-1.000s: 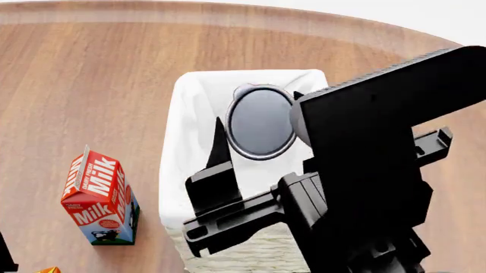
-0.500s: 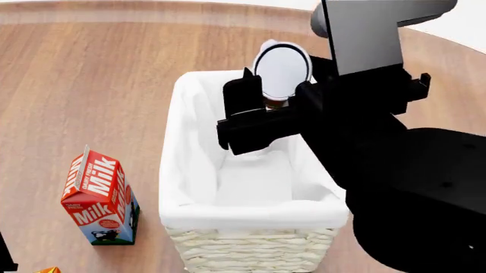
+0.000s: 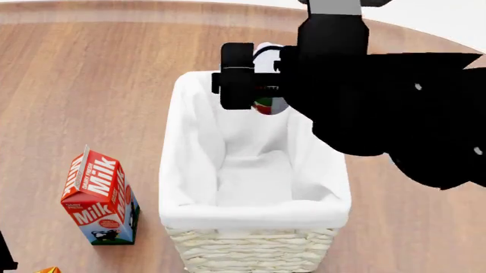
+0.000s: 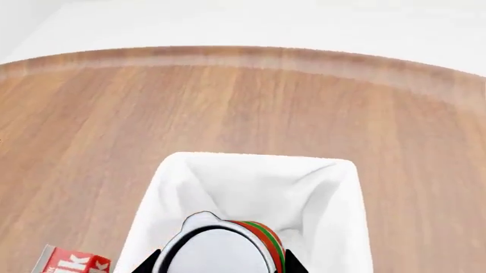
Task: Pick up the tomato sauce, and put it in the basket.
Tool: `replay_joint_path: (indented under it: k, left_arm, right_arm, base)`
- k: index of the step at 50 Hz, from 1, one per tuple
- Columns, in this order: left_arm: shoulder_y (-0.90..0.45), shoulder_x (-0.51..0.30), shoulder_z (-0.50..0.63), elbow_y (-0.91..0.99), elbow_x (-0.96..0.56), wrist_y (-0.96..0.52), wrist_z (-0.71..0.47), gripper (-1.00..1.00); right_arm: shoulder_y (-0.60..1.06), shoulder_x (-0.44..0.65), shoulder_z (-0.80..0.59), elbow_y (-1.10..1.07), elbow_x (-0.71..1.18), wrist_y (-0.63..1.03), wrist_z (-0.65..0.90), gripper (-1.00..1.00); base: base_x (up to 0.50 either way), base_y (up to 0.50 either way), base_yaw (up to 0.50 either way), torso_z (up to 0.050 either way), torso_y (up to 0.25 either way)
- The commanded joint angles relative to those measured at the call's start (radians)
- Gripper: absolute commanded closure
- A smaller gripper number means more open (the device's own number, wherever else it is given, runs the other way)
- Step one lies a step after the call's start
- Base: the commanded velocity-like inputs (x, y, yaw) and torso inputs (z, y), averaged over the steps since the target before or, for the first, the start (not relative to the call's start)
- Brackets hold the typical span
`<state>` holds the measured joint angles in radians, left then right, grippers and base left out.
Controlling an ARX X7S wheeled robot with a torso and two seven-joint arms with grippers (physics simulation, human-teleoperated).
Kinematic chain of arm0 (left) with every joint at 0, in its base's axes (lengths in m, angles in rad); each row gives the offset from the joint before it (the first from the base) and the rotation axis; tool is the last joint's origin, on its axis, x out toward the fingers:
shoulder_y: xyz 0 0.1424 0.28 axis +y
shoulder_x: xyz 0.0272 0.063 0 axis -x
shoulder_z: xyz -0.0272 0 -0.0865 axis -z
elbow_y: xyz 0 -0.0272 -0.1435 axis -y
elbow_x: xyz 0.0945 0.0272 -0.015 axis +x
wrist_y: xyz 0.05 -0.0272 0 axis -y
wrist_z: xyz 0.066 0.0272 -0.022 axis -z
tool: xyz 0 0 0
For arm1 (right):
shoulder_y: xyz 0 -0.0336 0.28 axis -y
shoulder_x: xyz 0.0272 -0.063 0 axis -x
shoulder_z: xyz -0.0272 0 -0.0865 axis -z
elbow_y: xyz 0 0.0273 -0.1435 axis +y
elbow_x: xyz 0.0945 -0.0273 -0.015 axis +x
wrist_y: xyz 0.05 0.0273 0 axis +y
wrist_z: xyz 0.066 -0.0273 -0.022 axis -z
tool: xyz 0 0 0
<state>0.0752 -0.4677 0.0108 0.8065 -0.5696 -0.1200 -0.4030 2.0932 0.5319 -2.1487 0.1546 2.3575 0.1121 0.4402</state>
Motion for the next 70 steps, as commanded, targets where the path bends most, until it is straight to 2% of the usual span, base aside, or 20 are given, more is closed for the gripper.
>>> replay_joint_path:
  k: [1, 7, 11, 20, 34, 39, 48, 53, 70]
  left_arm:
    - [-0.003, -0.005, -0.004, 0.004, -0.012, -0.002, -0.006, -1.0]
    - [-0.002, -0.008, -0.008, 0.004, -0.018, 0.001, -0.007, -1.0]
    - [0.0, -0.009, -0.008, 0.005, -0.016, 0.003, -0.008, -1.0]
    - [0.0, -0.011, -0.007, 0.004, -0.019, 0.004, -0.009, -1.0]
    - [0.0, -0.017, -0.012, -0.002, -0.026, 0.009, -0.01, -1.0]
    - [0.001, -0.017, -0.01, -0.004, -0.025, 0.011, -0.01, -1.0]
    - [-0.001, -0.02, -0.016, -0.009, -0.033, 0.014, -0.013, -1.0]
    - [-0.003, -0.019, -0.014, -0.015, -0.033, 0.017, -0.011, -1.0]
    - [-0.003, -0.019, -0.01, -0.027, -0.032, 0.023, -0.01, -1.0]
  right_arm:
    - [-0.018, -0.12, 0.054, 0.252, 0.218, 0.196, -0.033, 1.0]
    - [-0.03, -0.189, 0.039, 0.363, 0.217, 0.288, -0.074, 1.0]
    - [-0.062, -0.211, 0.044, 0.444, 0.292, 0.302, -0.019, 1.0]
    - [-0.097, -0.317, -0.001, 0.679, 0.321, 0.485, -0.008, 1.0]
    - [-0.235, -0.495, -0.045, 1.129, 0.311, 0.706, -0.122, 1.0]
    - [-0.256, -0.502, -0.069, 1.153, 0.354, 0.708, -0.126, 1.0]
    - [-0.289, -0.53, -0.192, 1.154, 0.462, 0.693, -0.144, 1.0]
    - [-0.298, -0.531, -0.161, 1.153, 0.439, 0.699, -0.129, 1.0]
    - [-0.362, -0.532, 0.197, 1.151, 0.071, 0.74, -0.045, 1.0]
  base:
    - [0.0, 0.0, 0.0, 0.0, 0.0]
    - [0.0, 0.0, 0.0, 0.0, 0.0]
    - [0.0, 0.0, 0.0, 0.0, 0.0]
    - [0.0, 0.0, 0.0, 0.0, 0.0]
    - [0.0, 0.0, 0.0, 0.0, 0.0]
    - [0.0, 0.0, 0.0, 0.0, 0.0]
    - [0.0, 0.0, 0.0, 0.0, 0.0]
    - [0.0, 0.0, 0.0, 0.0, 0.0]
    - [0.0, 0.0, 0.0, 0.0, 0.0]
